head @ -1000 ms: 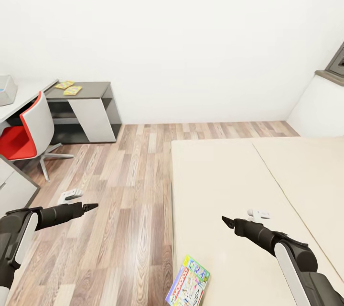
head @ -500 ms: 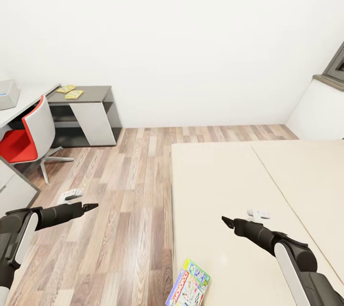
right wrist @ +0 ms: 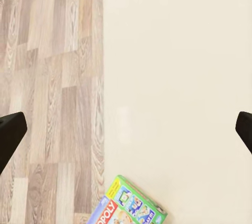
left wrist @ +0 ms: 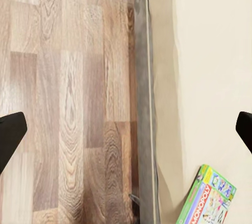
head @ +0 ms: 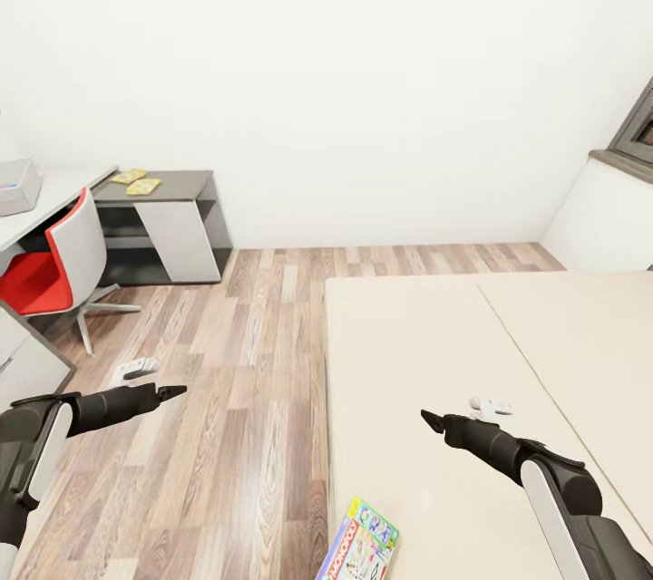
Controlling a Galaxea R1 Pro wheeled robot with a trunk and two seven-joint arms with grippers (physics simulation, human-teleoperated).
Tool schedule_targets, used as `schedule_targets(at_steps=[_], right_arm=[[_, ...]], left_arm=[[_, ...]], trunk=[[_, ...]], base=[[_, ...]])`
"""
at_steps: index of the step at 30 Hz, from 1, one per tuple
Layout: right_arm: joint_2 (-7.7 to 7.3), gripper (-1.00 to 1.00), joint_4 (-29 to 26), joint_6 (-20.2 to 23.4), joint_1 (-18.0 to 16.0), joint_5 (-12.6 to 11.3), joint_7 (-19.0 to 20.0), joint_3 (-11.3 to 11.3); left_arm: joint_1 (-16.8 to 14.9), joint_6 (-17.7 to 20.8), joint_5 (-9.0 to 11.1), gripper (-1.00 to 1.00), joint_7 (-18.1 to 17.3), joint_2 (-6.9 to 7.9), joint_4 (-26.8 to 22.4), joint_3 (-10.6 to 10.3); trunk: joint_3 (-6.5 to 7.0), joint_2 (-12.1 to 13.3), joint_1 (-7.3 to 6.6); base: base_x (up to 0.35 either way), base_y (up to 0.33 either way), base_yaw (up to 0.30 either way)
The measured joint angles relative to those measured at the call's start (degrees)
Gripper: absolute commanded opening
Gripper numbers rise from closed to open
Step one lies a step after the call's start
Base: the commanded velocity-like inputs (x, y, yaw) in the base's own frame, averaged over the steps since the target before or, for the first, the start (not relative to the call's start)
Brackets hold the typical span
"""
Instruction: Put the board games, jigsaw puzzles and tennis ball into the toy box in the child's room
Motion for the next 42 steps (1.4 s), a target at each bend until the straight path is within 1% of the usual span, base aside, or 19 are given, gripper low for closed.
schedule_targets(at_steps=[42], right_arm=[[0.06,1.00,0.00,0.08,0.00,-0.01,0.02,0.01]], left_arm=[[0.00,0.00,-0.03,1.00,0.06,-0.02,0.00,-0.05]], trunk=[[3.95,0.01,0.00]], base=[[0.000,0.000,0.000]])
